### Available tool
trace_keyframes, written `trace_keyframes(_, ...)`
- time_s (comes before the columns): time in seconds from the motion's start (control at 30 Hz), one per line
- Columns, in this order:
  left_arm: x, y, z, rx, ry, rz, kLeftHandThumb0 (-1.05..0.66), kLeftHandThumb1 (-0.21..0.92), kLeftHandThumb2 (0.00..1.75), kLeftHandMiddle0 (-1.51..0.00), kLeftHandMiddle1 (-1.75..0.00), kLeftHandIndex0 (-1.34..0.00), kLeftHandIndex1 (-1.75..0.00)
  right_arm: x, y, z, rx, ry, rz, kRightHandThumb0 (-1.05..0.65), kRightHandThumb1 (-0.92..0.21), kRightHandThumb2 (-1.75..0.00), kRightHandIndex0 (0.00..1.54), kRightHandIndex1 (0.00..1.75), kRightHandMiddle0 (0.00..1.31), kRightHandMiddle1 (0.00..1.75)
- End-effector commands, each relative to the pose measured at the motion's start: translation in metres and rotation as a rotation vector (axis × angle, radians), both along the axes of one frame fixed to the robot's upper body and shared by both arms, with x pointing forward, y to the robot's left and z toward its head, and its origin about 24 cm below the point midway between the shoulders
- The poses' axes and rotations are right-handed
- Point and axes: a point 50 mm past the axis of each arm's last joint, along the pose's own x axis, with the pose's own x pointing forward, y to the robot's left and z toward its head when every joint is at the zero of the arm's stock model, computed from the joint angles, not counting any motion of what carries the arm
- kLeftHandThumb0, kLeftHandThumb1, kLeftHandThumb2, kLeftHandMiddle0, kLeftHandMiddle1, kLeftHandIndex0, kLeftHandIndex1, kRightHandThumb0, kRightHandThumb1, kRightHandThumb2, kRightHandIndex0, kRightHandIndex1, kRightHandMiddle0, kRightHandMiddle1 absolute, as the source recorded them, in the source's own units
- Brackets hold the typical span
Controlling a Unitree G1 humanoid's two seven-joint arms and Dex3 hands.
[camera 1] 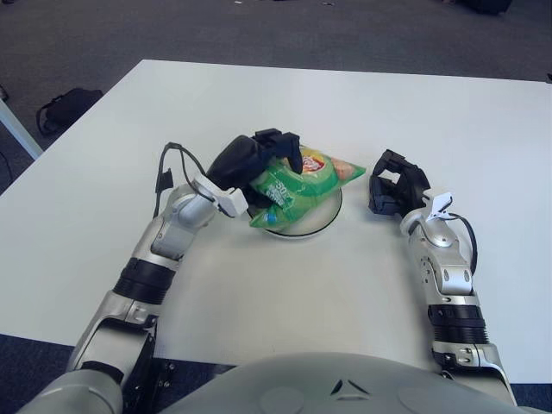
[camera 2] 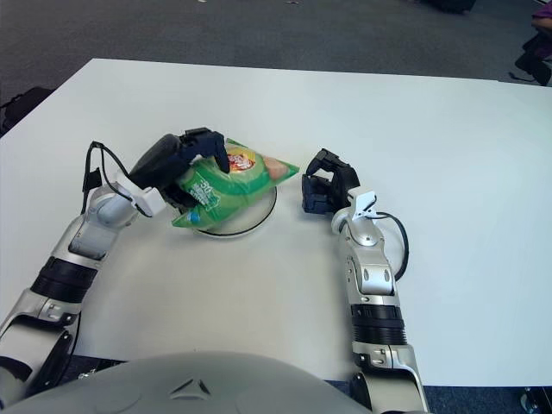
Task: Put the snack into the plate.
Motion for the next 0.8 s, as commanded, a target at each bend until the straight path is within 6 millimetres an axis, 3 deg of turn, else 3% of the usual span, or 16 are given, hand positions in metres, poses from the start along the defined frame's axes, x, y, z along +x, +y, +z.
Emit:
trace_keyframes(0.0, -0.001, 0.002, -0.013, 0.073, 0.056, 0.001, 0.00, 0.02, 1.64, -0.85, -1.68, -0.60, -1.75, -0.015, -0.005, -0.032, -0.015, 0.166, -0.022, -0.50, -0.26, -1.38, 1.11, 1.75, 0.66, 1.75)
trace_keyframes(0.33, -0.002, 0.007, -0.033, 0.218, 0.080, -0.034, 0.00, 0.04, 1.62, -0.83, -1.70, -0.59, -1.75, -0.015, -0.005, -0.032, -0.018, 0.162, -0.019, -0.50, -0.27, -1.36, 1.11, 1.75, 0.65, 1.75)
trace_keyframes(0.77, -0.002, 0.006, -0.038, 0.327, -0.115, -0.058, 0.00, -0.03, 1.72, -0.86, -1.75, -0.66, -1.75, -0.014, -0.005, -0.032, -0.010, 0.163, -0.016, -0.50, -0.26, -1.38, 1.12, 1.75, 0.66, 1.75)
